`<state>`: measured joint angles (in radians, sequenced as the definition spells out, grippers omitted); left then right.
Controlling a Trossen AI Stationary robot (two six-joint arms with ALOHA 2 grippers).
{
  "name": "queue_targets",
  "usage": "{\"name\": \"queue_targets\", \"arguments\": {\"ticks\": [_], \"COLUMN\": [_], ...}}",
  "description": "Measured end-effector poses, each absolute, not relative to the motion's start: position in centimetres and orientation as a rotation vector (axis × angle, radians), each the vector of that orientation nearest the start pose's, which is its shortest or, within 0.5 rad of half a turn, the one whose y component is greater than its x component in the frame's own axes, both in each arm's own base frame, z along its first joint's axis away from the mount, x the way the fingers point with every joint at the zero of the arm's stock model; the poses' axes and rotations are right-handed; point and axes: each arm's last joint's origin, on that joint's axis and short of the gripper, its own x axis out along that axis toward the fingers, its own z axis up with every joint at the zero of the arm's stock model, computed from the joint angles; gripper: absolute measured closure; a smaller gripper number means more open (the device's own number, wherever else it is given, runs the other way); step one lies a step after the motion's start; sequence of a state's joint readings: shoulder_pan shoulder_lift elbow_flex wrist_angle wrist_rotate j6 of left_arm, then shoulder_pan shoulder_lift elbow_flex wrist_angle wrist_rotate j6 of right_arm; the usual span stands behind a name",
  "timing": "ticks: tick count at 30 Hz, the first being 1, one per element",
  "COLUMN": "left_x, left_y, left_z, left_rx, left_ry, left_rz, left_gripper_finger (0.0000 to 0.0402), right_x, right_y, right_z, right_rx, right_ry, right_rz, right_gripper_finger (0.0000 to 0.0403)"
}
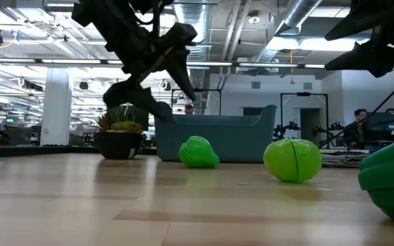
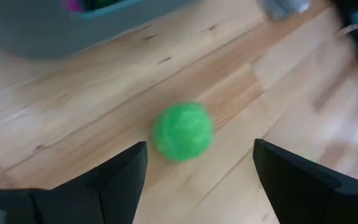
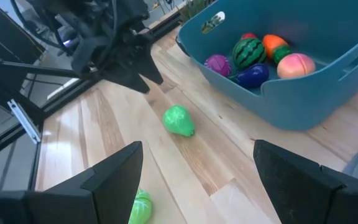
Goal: Pick and placing Produce into tupperware
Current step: Put the pear into the blue bin
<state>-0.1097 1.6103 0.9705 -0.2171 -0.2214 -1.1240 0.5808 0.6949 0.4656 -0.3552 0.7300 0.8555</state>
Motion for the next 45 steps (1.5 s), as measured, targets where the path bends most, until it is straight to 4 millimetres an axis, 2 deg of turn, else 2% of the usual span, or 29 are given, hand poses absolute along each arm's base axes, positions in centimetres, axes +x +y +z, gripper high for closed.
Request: {"name": "queue_targets", "arguments": {"ticks": [14, 28, 32, 41, 45], "left_x": [32.5, 33.5, 33.9, 34.0, 34.1], "left_y": [-2.9, -2.7, -2.8, -2.8, -2.4], "left_z": [17.9, 16.6, 16.6, 16.8, 16.8], "left_rx": [-0.878, -0.888, -0.890, -0.881, -0.885], "left_ry": [0.777, 0.764, 0.741, 0.727, 0.720], "left_rz": [0.603, 0.587, 0.554, 0.538, 0.547], "left_gripper_finger": [0.0119, 0.0118, 0.0098, 0.0019, 0.0004], "right_x": [13.1, 13.1, 13.1, 13.1, 13.1], "right_y": [6.3, 6.3, 6.3, 6.3, 6.3], "right_z": [22.6, 22.6, 22.7, 22.6, 22.6], "right_rx": [0.463, 0.468, 0.469, 0.468, 0.465], "right_ry": [0.368, 0.363, 0.361, 0.363, 0.365], "right_rz": [-0.323, -0.321, -0.320, -0.321, -0.322], "right_gripper_finger": [0.0074, 0.0074, 0.0074, 0.0074, 0.0074]}}
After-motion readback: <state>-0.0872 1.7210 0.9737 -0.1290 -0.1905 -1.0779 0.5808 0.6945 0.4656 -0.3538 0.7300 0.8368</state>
